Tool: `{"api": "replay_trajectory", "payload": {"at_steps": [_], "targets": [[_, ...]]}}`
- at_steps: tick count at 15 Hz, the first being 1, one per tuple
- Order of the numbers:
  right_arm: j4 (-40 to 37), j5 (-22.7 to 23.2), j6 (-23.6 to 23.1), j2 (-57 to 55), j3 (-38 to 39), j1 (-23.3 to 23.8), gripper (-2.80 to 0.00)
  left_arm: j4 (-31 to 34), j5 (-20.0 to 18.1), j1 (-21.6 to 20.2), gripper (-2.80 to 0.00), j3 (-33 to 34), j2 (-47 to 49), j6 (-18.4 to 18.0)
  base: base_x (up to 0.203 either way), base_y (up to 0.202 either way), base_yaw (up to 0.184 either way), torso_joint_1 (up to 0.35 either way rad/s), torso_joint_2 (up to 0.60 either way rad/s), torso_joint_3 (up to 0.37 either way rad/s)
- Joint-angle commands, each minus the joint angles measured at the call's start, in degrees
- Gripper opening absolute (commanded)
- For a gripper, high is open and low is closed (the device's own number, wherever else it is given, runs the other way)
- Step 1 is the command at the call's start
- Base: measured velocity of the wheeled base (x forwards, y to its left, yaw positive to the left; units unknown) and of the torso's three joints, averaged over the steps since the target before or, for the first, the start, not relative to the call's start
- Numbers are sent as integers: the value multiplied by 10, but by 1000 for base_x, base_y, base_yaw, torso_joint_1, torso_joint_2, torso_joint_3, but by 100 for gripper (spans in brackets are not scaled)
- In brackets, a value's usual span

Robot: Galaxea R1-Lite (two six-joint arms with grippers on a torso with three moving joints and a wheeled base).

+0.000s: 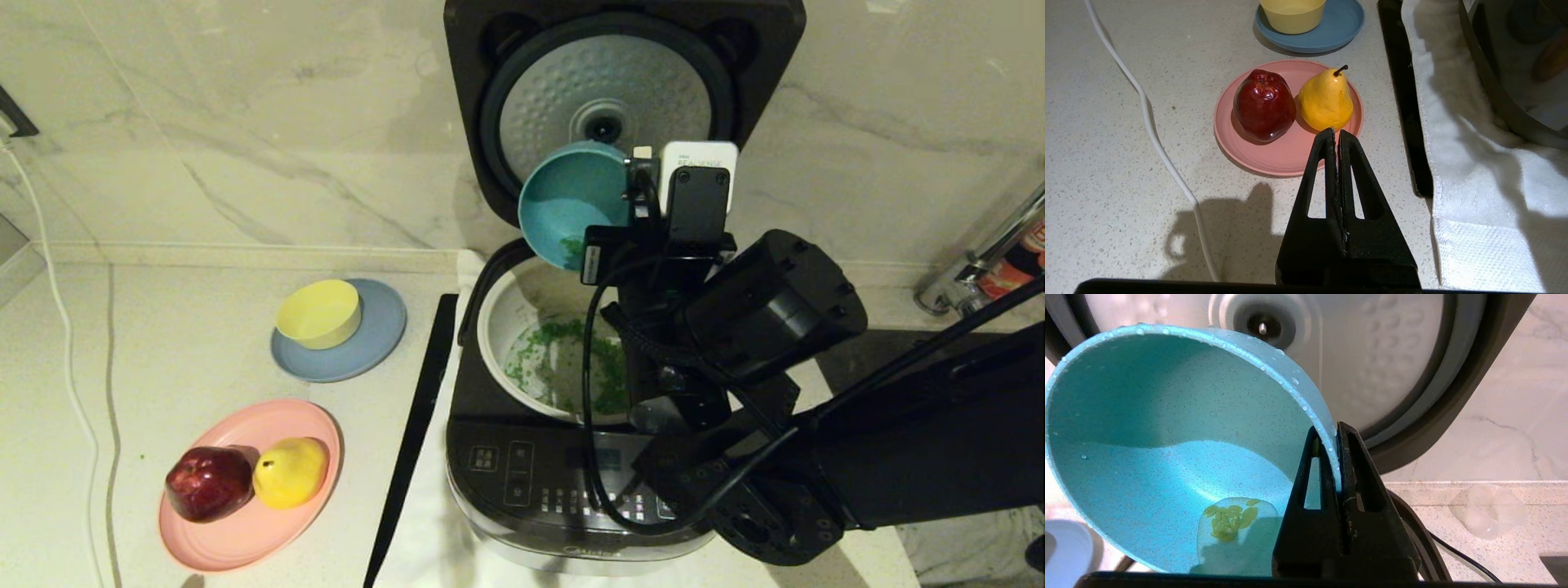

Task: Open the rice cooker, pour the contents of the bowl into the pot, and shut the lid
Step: Pour the water from the bowl into the rice cooker

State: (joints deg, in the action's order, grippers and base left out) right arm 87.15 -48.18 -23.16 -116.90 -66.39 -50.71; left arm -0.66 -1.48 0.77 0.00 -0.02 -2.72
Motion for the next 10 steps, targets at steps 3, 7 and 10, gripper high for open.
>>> {"api": "replay_trajectory", "payload": {"at_steps": [3, 7, 10], "targets": [[4, -8, -22, 13, -8, 2, -280, 0, 0, 1, -280, 4, 0, 0, 0, 0, 0, 0, 0, 0], [-75, -22, -18, 24, -41, 4, -280, 0, -1, 1, -280, 4, 0, 0, 0, 0, 0, 0, 0, 0], [-158, -31, -3, 58, -61, 5, -280, 0, -1, 0, -280, 4, 0, 0, 0, 0, 0, 0, 0, 0]]}}
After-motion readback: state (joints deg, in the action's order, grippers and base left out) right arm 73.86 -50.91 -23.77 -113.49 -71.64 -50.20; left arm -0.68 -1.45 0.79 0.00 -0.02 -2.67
